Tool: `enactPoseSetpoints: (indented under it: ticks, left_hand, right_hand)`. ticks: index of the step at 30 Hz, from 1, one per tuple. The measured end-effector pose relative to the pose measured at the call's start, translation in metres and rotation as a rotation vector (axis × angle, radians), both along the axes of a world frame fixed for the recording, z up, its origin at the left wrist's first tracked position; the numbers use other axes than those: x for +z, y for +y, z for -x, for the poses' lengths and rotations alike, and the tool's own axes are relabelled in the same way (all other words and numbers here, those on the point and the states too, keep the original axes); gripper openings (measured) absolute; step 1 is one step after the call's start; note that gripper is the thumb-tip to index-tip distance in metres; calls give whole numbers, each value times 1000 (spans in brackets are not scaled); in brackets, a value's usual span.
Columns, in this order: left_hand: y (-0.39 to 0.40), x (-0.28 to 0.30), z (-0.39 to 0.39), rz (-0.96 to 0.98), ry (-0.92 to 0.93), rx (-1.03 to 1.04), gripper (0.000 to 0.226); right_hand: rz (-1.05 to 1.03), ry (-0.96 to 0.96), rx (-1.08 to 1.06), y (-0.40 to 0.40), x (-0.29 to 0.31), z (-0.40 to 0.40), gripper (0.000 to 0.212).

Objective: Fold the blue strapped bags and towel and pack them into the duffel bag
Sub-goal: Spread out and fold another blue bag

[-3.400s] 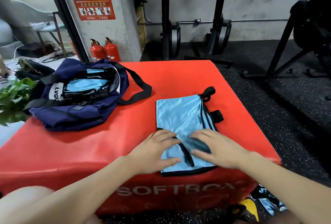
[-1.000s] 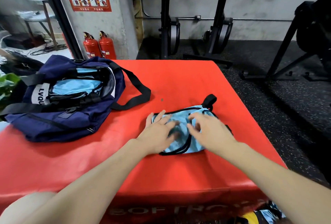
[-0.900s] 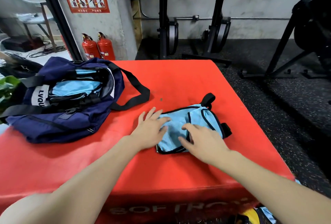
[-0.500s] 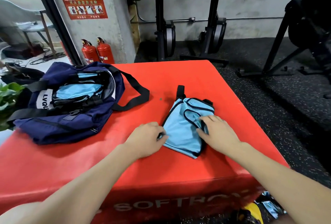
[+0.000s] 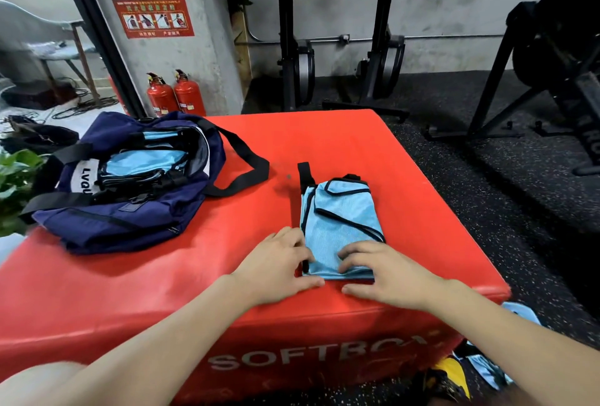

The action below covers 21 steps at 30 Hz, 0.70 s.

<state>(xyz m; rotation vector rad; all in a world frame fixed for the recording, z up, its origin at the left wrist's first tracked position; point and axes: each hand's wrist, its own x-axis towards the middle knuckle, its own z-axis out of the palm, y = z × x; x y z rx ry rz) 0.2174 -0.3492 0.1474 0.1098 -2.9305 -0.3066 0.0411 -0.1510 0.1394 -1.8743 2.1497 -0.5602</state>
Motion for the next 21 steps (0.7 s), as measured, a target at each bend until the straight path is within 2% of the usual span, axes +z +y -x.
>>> enactPoseSetpoints:
  ticks: [2, 5, 8, 10, 13, 14, 16, 19, 20, 21]
  left_hand:
    - [1, -2, 2, 42, -3, -38, 66]
    - [3, -4, 6, 55, -20, -66, 66]
    - [4, -4, 9, 98, 9, -77, 62]
    - [4, -6, 12, 153, 42, -72, 60]
    - [7, -7, 17, 179, 89, -33, 44]
    - [8, -6, 20, 150, 100, -8, 38]
    - [8, -2, 25, 35, 147, 54, 32]
    - [9, 3, 29, -151, 198, 109, 27]
    - [9, 3, 30, -213, 218, 112, 23]
    - [10, 5, 29, -271, 234, 111, 17]
  right_hand:
    - [35, 27, 5, 1, 0, 1, 29]
    - [156, 249, 34, 0, -2, 0, 26]
    - [141, 384, 42, -6, -6, -6, 23]
    - [106, 305, -22, -11, -4, -8, 21]
    - [165, -26, -178, -12, 5, -3, 20]
    - [181, -65, -201, -10, 9, -2, 19]
    - [185, 72, -199, -6, 14, -2, 24]
    - [-46, 311, -251, 0, 17, 4, 58]
    - [-119, 351, -280, 2, 17, 6, 58]
    - [-146, 366, -301, 3, 17, 10, 48]
